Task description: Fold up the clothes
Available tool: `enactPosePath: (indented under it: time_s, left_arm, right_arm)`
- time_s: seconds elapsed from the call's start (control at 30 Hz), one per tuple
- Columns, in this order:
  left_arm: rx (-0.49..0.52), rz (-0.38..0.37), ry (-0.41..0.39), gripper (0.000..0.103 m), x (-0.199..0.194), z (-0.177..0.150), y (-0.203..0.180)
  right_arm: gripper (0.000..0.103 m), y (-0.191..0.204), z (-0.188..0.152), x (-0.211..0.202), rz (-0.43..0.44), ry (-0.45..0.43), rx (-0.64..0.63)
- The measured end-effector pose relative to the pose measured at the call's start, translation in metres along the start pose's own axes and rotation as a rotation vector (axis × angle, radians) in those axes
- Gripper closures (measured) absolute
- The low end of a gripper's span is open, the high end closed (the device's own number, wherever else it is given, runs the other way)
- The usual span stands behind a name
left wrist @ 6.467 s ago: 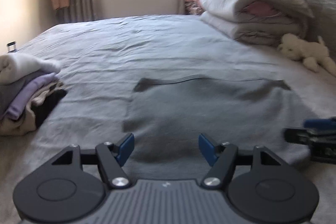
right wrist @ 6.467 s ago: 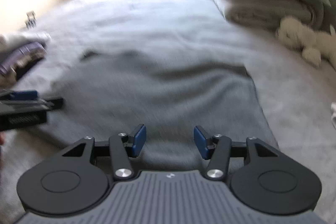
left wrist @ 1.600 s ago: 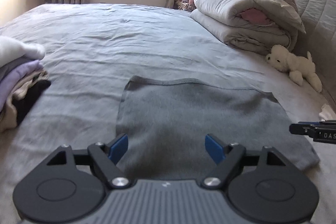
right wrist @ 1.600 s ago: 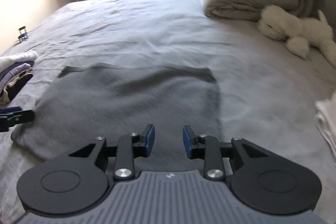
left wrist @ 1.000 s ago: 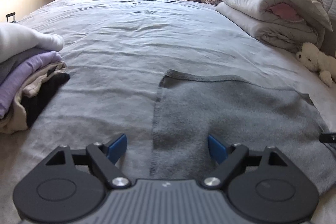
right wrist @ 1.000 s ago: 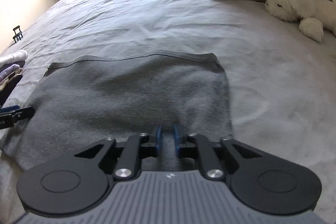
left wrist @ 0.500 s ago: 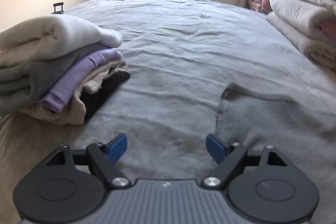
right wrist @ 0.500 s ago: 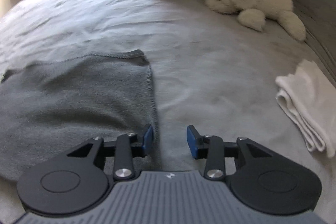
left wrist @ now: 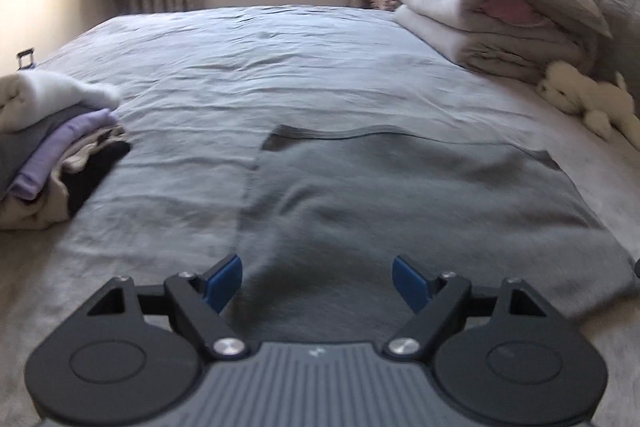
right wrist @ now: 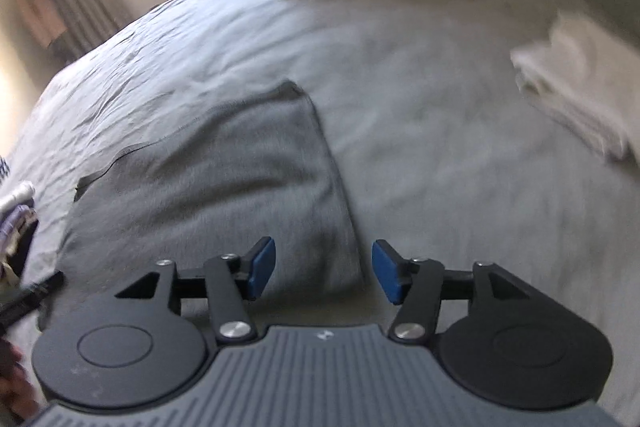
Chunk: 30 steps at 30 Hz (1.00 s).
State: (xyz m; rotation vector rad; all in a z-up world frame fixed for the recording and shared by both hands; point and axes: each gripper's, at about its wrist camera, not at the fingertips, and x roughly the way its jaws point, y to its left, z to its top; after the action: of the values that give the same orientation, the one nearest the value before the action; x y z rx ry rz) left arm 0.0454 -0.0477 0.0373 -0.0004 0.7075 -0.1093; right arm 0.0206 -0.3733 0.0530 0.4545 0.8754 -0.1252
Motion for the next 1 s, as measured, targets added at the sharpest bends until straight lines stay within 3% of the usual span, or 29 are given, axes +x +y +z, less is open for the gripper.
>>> enactPosePath:
  time_s: [0.2,0.4,0.63,0.7,0.77,0.9,1.0]
  left_arm:
    - [0.023,-0.020,0.013,0.020,0.002,-0.011,-0.012]
    - [0.060,-0.016,0.005,0.019,0.004,-0.019,-0.020]
    - [0.098,0.016,-0.004,0.017,0.006,-0.024,-0.026]
    - [0.106,0.020,-0.007,0.017,0.006,-0.024,-0.026]
    - [0.109,0.020,-0.007,0.017,0.006,-0.024,-0.026]
    - [0.106,0.018,-0.002,0.017,0.006,-0.023,-0.026]
    - [0.106,0.016,0.001,0.017,0.006,-0.023,-0.026]
  right_arm:
    - [0.043,-0.027,-0.010,0.003,0.065,0.038,0.221]
    - [0.043,-0.014,-0.014,0.016,0.136,0.013,0.296]
    - [0.043,0.003,-0.023,0.019,0.101,-0.070,0.339]
    - [0.049,0.005,-0.024,0.019,0.098,-0.099,0.345]
    - [0.071,0.008,-0.023,0.019,0.112,-0.120,0.347]
    - [0.068,0.011,-0.020,0.012,0.173,-0.175,0.338]
    - [0.064,0.013,-0.019,0.013,0.171,-0.187,0.334]
